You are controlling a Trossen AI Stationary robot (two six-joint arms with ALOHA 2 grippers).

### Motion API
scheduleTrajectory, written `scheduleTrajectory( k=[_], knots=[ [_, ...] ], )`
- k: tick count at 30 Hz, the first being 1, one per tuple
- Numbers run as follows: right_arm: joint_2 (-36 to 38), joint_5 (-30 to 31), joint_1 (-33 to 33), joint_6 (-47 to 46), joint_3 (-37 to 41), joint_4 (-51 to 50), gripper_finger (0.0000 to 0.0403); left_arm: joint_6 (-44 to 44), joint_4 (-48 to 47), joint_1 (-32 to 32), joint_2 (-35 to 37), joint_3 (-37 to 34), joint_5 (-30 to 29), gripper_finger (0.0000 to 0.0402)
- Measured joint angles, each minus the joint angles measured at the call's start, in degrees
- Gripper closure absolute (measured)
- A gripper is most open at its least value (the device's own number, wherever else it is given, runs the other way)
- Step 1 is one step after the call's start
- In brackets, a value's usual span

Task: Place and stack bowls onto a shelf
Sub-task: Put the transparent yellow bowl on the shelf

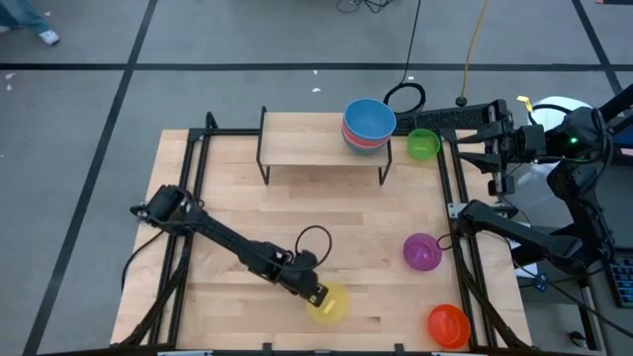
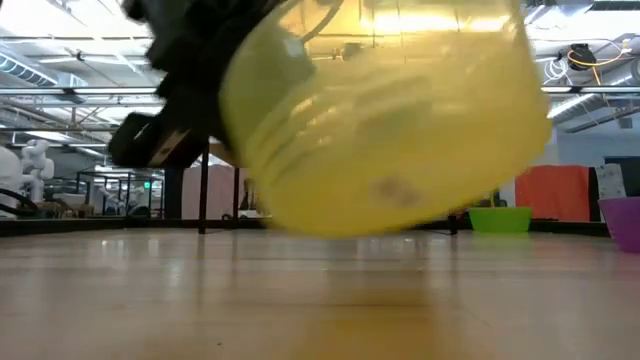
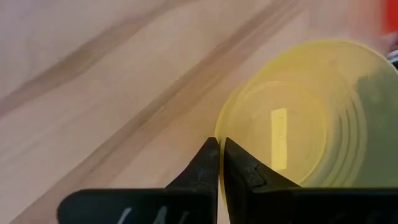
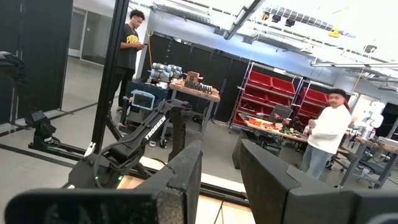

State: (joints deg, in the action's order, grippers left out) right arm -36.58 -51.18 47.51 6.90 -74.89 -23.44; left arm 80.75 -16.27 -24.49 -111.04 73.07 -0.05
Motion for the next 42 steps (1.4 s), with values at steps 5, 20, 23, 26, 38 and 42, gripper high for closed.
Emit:
scheduleTrajectory(
  k=[5,20,23,26,38,42],
  knots=[
    [0.0,0.0,0.01,0.0,-0.01,0.0,0.0303,-1.83,-2.5,2.65,0.11,5.29,-0.02,0.0398],
    [0.0,0.0,0.01,0.02,-0.01,0.02,0.0303,-23.05,-50.92,14.99,0.19,42.08,-6.75,0.0398],
    [0.0,0.0,0.01,0.0,-0.01,0.02,0.0303,-26.14,-61.86,18.63,0.26,47.93,-8.23,0.0398],
    [0.0,0.0,0.01,0.0,-0.01,0.02,0.0303,-29.62,-70.5,23.02,0.21,51.91,-9.43,0.0398],
    [-0.02,0.0,0.01,0.0,-0.01,0.02,0.0303,-50.42,-72.17,43.22,0.15,53.86,-10.12,0.0398],
    [-0.01,0.01,0.01,0.0,0.0,0.02,0.0303,-54.41,-71.21,49.32,0.15,53.86,-10.12,0.0398]
  ],
)
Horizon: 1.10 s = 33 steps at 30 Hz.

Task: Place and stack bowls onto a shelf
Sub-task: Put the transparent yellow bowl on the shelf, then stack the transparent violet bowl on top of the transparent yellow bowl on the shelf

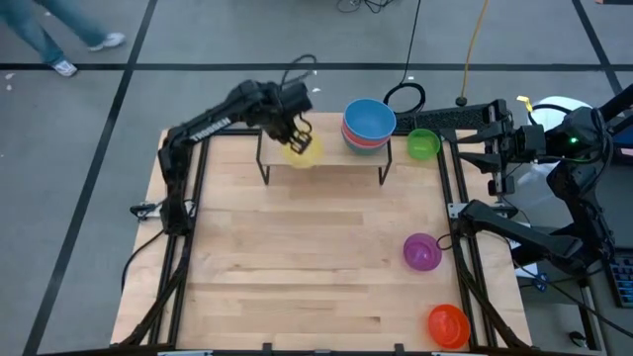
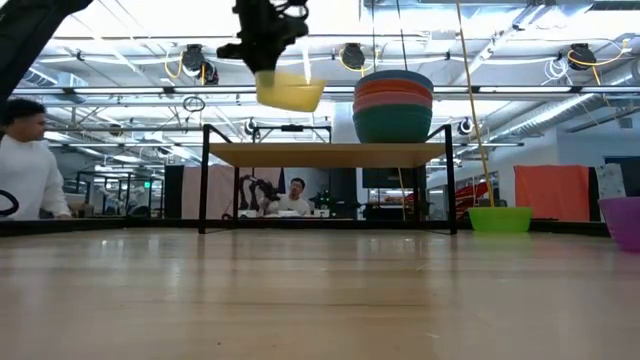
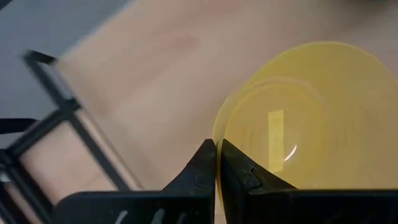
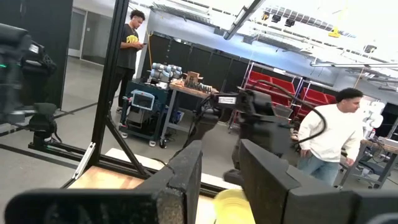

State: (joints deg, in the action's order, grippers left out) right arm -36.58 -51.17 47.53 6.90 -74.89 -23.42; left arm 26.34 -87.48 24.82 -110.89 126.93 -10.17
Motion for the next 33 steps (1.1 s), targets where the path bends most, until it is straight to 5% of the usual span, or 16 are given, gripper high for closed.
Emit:
scheduleTrajectory(
  k=[19,33],
  knots=[
    [-0.01,0.04,0.0,0.01,-0.01,0.0,0.0303,-9.47,12.9,11.06,-0.48,-13.82,4.59,0.0397],
    [-0.02,0.04,-0.01,1.38,-0.01,0.02,0.0303,-12.41,15.21,11.16,0.53,-13.91,4.23,0.0328]
  ],
)
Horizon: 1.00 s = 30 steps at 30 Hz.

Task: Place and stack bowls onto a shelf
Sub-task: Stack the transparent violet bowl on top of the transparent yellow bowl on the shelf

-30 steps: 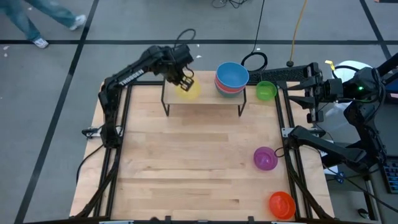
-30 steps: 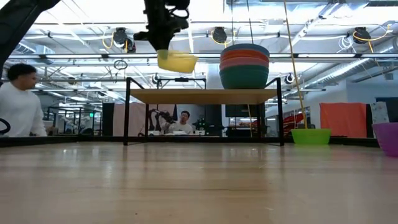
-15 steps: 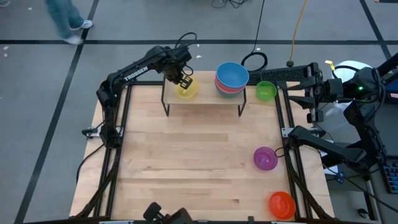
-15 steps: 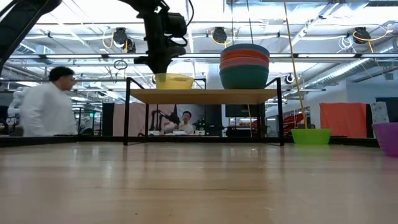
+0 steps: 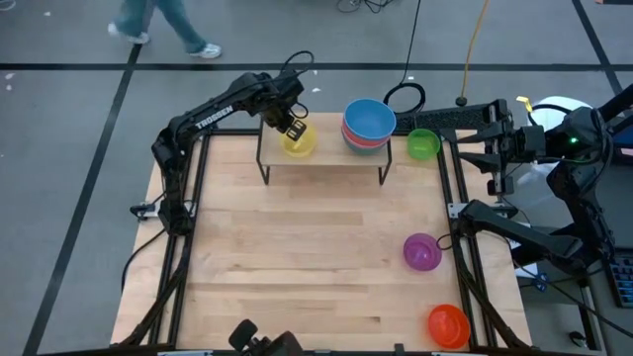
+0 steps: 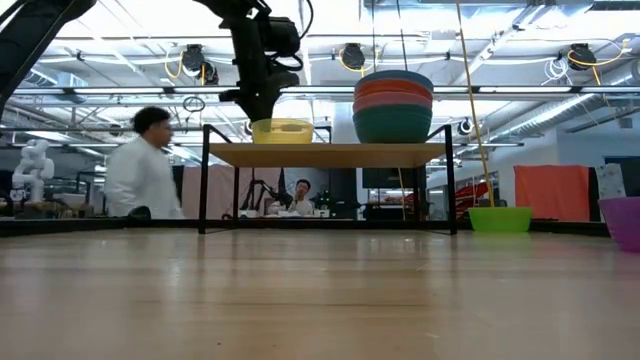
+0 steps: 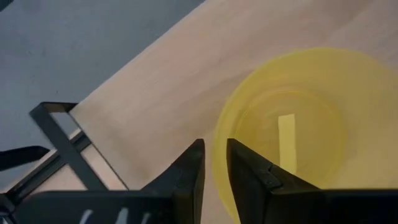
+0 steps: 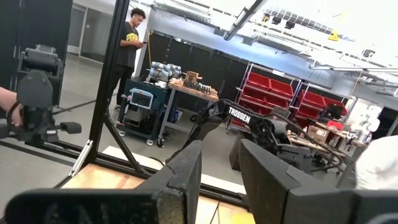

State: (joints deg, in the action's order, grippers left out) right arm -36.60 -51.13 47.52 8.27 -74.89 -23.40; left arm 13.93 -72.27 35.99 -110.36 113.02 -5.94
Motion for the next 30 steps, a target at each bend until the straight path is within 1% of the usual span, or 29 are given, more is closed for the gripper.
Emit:
scheduleTrajectory(
  k=[7,10,13,18,22,25,27,30],
  knots=[
    [0.0,0.0,0.01,-0.02,0.0,-0.01,0.0303,4.31,-0.92,-0.9,4.27,0.01,1.84,0.0326],
    [0.01,0.0,0.01,-0.04,0.01,-0.02,0.0303,8.46,-0.86,-2.34,7.28,0.03,5.74,0.0326],
    [0.0,0.0,0.01,-0.04,0.0,-0.04,0.0303,9.46,-0.66,-5.37,9.62,0.1,7.89,0.0326],
    [0.0,0.0,0.0,-0.07,0.0,-0.04,0.0303,14.4,1.15,-12.74,11.57,0.1,8.05,0.0325],
    [0.01,0.0,0.01,-0.07,0.0,-0.04,0.0303,17.16,6.54,-19.76,11.41,0.1,8.05,0.0325],
    [0.02,0.0,0.01,-0.07,0.0,-0.04,0.0303,17.63,13.93,-25.27,10.19,0.12,8.07,0.0325],
    [0.0,0.0,0.01,-0.09,0.0,-0.04,0.0303,14.43,18.65,-28.75,8.77,0.12,8.06,0.0325],
    [0.01,-0.02,0.01,-0.09,0.0,-0.05,0.0303,7.1,26.09,-33.65,6.58,0.12,8.07,0.0325]
  ],
)
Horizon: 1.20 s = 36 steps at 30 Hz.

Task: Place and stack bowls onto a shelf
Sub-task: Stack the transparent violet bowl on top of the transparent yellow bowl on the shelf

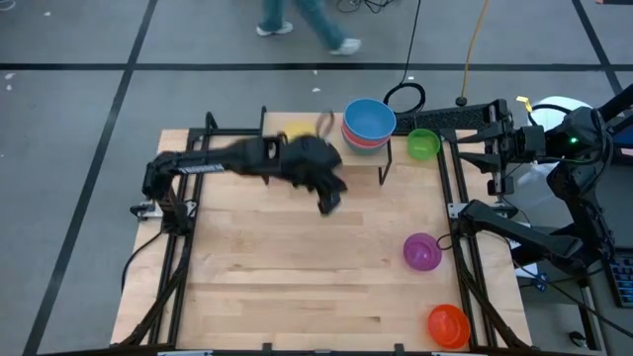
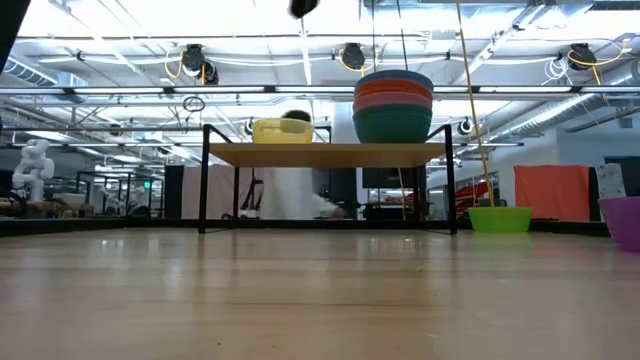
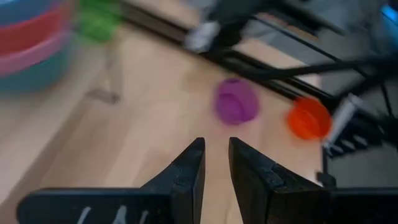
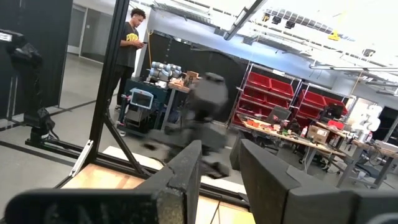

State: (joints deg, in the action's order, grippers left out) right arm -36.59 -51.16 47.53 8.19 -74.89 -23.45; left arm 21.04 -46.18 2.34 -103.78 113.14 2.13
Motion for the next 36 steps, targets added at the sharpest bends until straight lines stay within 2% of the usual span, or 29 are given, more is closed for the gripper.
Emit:
scheduleTrajectory(
  k=[3,9,19,25,30,36],
  knots=[
    [-0.01,0.0,0.0,0.0,0.0,-0.01,0.0303,-4.06,6.18,-3.71,-2.22,0.0,0.07,0.0325],
    [-0.01,-0.11,0.0,0.0,0.0,-0.01,0.0303,-4.91,13.98,-6.62,-7.39,-0.02,0.0,0.0325],
    [-0.01,-0.17,-0.02,-0.03,0.0,-0.11,0.0303,-20.54,23.57,-9.17,-14.76,-0.02,1.07,0.0325],
    [-0.01,-0.22,-0.02,-2.08,0.02,-1.9,0.0303,-30.97,23.62,-8.69,-16.62,-0.04,3.28,0.0325],
    [-0.01,-0.2,0.0,-7.26,0.02,-6.69,0.0303,-30.95,21.07,-7.33,-16.75,-0.04,4.22,0.0325],
    [-0.01,0.07,0.0,-5.39,0.02,-19.01,0.0303,-30.24,19.0,-5.82,-16.77,-0.04,4.28,0.0325]
  ],
)
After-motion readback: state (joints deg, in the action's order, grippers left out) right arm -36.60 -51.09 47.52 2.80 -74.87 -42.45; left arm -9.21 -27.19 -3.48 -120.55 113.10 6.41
